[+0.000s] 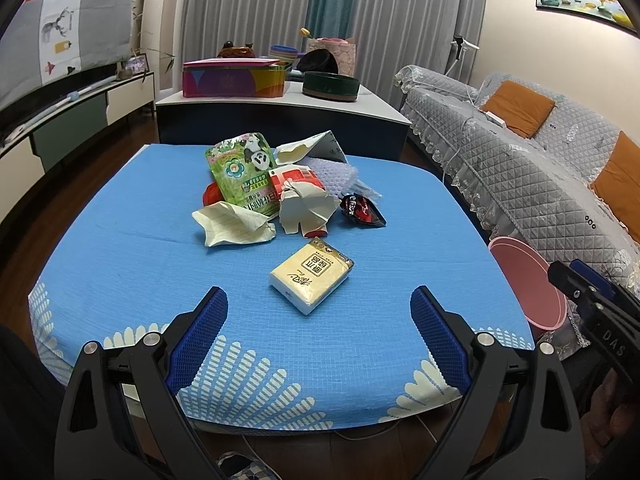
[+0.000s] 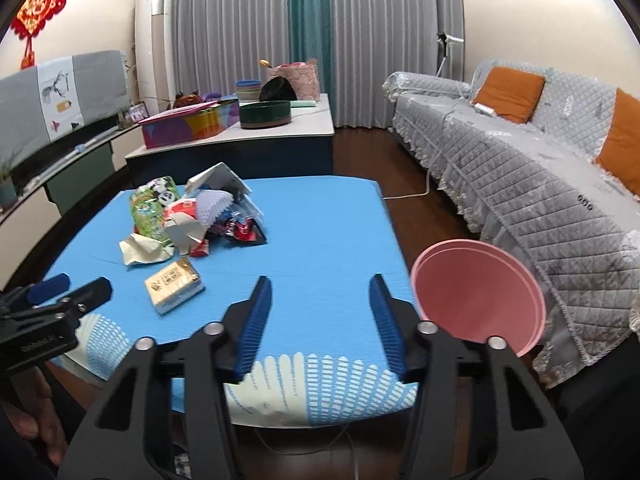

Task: Collect trash
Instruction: 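Close the left gripper on the yellow tissue packet while the right gripper grasps clear plastic wrap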

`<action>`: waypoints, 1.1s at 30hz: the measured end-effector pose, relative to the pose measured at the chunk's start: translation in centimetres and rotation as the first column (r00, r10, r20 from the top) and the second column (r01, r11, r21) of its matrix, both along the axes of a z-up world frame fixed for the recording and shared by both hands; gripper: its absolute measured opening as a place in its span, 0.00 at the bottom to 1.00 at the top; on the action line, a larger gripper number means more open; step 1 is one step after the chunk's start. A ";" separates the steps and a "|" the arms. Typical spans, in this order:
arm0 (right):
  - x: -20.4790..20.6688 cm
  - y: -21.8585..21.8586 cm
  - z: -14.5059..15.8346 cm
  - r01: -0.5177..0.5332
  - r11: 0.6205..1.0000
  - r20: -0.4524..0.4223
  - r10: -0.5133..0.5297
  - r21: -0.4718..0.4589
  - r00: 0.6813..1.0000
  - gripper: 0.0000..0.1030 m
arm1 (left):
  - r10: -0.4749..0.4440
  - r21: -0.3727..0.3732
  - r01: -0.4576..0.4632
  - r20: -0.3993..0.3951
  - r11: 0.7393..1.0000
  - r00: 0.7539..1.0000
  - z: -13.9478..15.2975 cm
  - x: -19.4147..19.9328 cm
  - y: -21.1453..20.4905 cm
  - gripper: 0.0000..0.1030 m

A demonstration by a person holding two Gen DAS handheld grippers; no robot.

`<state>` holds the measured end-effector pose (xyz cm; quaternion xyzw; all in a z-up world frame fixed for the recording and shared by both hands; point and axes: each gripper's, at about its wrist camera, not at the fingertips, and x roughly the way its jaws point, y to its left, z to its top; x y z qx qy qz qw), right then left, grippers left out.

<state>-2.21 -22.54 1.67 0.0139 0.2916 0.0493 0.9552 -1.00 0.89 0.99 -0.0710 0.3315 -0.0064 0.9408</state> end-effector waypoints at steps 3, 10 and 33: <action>0.8 0.0 0.5 -0.029 0.999 -0.017 0.030 0.017 0.999 0.34 | 0.005 -0.005 -0.005 -0.012 1.000 1.000 0.0 0.4 -0.1 0.87; 5.5 0.3 3.0 -0.127 0.991 -0.021 0.129 0.050 0.991 0.34 | 0.042 -0.002 -0.042 -0.020 0.999 0.999 0.5 2.6 -0.2 0.87; 18.4 1.6 -1.7 -0.210 0.969 -0.074 0.221 0.131 0.972 0.45 | 0.336 0.015 -0.343 -0.236 0.939 0.912 -6.9 11.0 -2.1 0.87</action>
